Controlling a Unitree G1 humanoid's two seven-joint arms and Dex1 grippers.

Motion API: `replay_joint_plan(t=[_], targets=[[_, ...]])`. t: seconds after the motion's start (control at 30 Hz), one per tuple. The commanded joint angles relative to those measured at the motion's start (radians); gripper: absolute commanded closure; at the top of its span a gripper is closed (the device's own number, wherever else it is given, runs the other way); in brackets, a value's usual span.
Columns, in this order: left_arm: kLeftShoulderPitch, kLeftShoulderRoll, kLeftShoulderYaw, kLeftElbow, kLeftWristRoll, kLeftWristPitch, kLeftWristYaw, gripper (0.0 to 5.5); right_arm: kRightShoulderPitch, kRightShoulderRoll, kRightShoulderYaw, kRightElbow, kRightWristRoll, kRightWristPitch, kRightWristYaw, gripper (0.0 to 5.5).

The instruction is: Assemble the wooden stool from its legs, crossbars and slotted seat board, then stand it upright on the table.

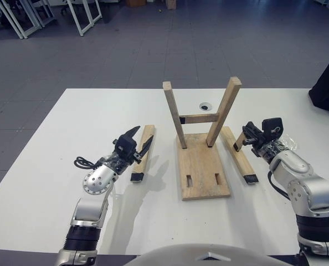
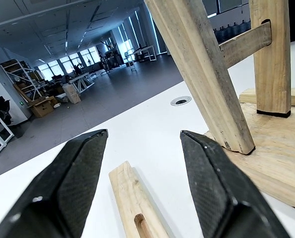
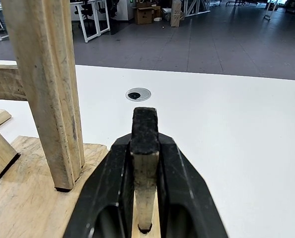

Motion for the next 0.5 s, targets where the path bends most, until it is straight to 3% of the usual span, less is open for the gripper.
replay_joint_plan(t=[0.03,0.1,0.17,0.5], targets=[[0.012,-0.003,-0.01,0.005,0.018,-0.012,0.007,2.81,0.075,0.003,0.026,0.101,-0.028,0.158,-0.011,5.08],[0.012,-0.003,-0.01,0.007,0.018,-0.013,0.005,2.81,0.072,0.015,0.023,0.1,-0.032,0.149,-0.017,5.08],[0.01,-0.002,-0.009,0.01,0.018,-0.013,0.003,2.81,0.07,0.029,0.017,0.094,-0.032,0.135,-0.02,4.46],[-0.007,0.006,-0.008,0.029,0.015,-0.025,0.0,2.81,0.043,0.087,-0.024,0.066,-0.073,0.076,-0.019,2.73]])
